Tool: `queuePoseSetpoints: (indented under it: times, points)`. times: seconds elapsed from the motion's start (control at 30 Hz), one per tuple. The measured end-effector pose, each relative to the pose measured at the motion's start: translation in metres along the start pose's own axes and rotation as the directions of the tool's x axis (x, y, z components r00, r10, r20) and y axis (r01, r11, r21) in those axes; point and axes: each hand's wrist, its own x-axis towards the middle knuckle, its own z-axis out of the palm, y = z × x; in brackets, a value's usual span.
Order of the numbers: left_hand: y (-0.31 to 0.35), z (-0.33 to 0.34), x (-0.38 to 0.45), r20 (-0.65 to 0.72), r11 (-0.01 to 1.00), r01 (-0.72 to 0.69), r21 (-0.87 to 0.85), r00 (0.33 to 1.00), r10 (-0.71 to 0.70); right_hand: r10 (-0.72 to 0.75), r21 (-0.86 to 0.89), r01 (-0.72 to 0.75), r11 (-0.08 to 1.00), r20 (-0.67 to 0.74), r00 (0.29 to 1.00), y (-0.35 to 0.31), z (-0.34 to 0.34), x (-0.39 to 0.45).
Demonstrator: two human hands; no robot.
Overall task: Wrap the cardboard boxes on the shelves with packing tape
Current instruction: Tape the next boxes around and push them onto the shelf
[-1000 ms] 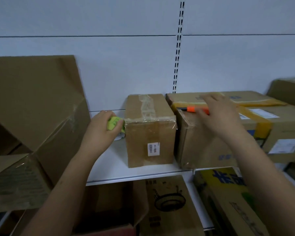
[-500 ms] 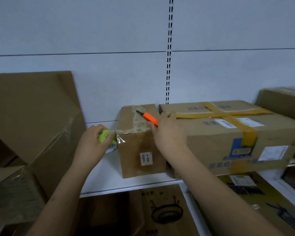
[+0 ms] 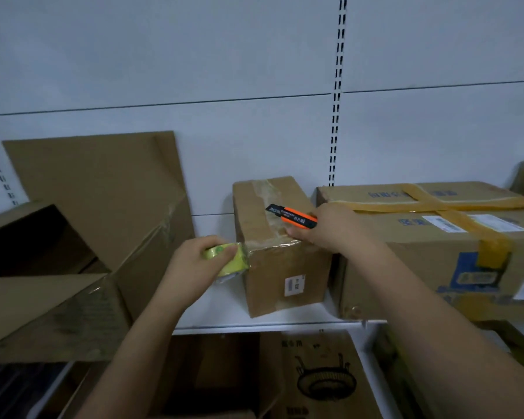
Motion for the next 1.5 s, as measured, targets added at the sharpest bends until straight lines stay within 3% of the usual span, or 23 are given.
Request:
queuePoseSetpoints:
  times: [0.13, 0.33, 0.47, 0.5, 0.6, 0.63, 0.73, 0.8, 0.87, 1.0, 1.07, 1.2, 1.3, 1.5]
  points:
    - [0.022, -0.01, -0.022, 0.141, 0.999, 0.013, 0.04, 0.99, -0.019, -0.069, -0.071, 0.074, 0.995, 0.076, 0.995, -0.005, -0.013, -0.006]
    - [0.026, -0.006, -0.012, 0.089, 0.988, 0.047, 0.144, 0.994, -0.061, -0.023, -0.028, 0.017, 0.999, -0.266, 0.964, -0.046, 0.022, -0.012]
    - [0.025, -0.004, -0.006, 0.163, 0.99, 0.137, 0.035, 0.976, -0.141, 0.041, 0.124, -0.016, 0.992, -0.197, 0.98, -0.044, 0.031, -0.002]
    - [0.024, -0.005, -0.005, 0.169, 0.986, 0.147, 0.072, 0.973, -0.158, 0.046, 0.129, -0.024, 0.991, -0.173, 0.984, -0.041, 0.03, 0.0]
    - [0.009, -0.009, -0.003, 0.168, 0.906, 0.092, 0.413, 0.97, -0.175, 0.057, 0.121, -0.037, 0.992, -0.169, 0.984, -0.038, 0.032, 0.002]
    - [0.005, -0.01, -0.005, 0.173, 0.896, 0.076, 0.438, 0.971, -0.167, 0.058, 0.12, -0.037, 0.992, -0.182, 0.982, -0.039, 0.034, 0.002]
    - [-0.008, -0.01, -0.011, 0.27, 0.965, 0.017, 0.261, 0.959, -0.09, 0.075, 0.141, -0.049, 0.989, -0.186, 0.98, -0.041, 0.038, -0.002]
    - [-0.015, -0.011, -0.014, 0.402, 0.993, 0.107, -0.046, 0.912, -0.079, 0.068, 0.185, -0.033, 0.982, -0.185, 0.98, -0.043, 0.038, -0.005]
    - [-0.024, -0.014, -0.016, 0.518, 0.943, 0.219, -0.25, 0.853, -0.061, 0.044, 0.206, 0.011, 0.978, -0.26, 0.965, -0.048, 0.038, -0.016]
    - [-0.039, -0.01, -0.007, 0.397, 0.985, 0.052, -0.166, 0.918, 0.019, 0.128, 0.171, -0.054, 0.984, -0.457, 0.88, -0.067, 0.026, -0.072]
    - [-0.045, -0.004, -0.001, 0.36, 0.98, 0.035, -0.195, 0.932, 0.038, 0.172, 0.147, -0.121, 0.982, -0.409, 0.896, -0.081, 0.023, -0.106]
    - [-0.055, 0.004, 0.006, 0.362, 0.964, 0.05, -0.26, 0.931, 0.049, 0.097, 0.111, -0.078, 0.991, -0.18, 0.979, -0.11, 0.042, -0.152]
    - [-0.062, 0.006, 0.011, 0.352, 0.964, 0.008, -0.266, 0.932, 0.09, 0.079, -0.112, -0.085, 0.99, -0.058, 0.995, -0.123, 0.047, -0.147]
    - [-0.064, 0.008, 0.017, 0.365, 0.957, 0.009, -0.291, 0.925, 0.102, 0.141, -0.313, -0.127, 0.941, 0.023, 0.99, -0.134, 0.054, -0.131]
